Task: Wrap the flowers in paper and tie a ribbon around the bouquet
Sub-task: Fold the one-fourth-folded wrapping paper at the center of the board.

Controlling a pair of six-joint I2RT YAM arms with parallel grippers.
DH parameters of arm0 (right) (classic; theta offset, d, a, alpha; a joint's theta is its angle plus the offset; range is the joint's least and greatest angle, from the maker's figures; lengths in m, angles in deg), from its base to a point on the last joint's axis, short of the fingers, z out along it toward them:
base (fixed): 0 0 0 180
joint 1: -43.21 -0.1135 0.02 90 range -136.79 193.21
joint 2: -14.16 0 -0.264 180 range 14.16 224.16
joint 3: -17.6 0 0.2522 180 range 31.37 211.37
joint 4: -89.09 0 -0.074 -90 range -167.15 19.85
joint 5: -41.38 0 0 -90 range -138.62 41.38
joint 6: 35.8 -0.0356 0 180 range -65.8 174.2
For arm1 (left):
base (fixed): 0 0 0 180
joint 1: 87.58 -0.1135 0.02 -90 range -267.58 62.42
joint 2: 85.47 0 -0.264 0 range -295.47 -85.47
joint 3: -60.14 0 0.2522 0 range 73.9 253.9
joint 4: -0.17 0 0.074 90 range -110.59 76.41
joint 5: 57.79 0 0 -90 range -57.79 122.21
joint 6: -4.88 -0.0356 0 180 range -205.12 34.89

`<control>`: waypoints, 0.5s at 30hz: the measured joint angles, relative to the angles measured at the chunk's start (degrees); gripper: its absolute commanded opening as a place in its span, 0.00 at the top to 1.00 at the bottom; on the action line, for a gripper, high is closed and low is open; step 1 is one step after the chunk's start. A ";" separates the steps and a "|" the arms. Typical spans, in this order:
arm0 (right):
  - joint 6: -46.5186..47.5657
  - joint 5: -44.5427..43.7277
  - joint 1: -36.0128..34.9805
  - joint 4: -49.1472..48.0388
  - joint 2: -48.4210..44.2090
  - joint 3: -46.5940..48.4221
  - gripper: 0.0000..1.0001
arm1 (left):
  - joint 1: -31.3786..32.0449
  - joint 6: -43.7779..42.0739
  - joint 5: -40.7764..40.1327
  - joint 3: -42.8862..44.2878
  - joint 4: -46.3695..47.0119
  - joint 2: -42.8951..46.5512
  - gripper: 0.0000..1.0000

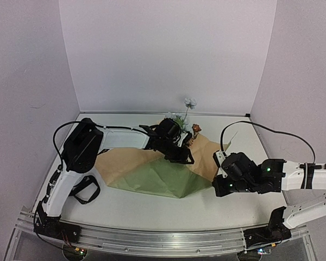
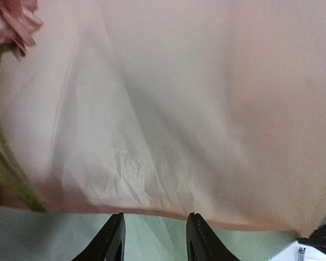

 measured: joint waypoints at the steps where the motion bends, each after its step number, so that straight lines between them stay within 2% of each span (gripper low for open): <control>1: 0.12 -0.30 0.17 0.49 -0.31 0.00 1.00 | -0.28 -0.04 0.00 -0.94 0.02 2.03 0.58; 4: 0.41 -1.04 0.96 1.72 -1.14 0.00 1.00 | -1.05 -0.13 -0.15 -4.29 1.11 8.26 0.62; 7: 0.64 -1.54 2.59 2.77 -1.78 0.00 1.00 | -1.57 -0.16 -0.98 -11.32 1.15 15.49 0.70; 10: 0.98 -1.70 4.34 3.18 -2.11 0.00 1.00 | -1.70 0.24 -1.83 -20.61 1.39 21.76 0.78; 15: 2.25 -1.66 6.53 3.95 -2.55 0.00 1.00 | -1.69 0.81 -3.13 -37.98 0.22 29.29 0.82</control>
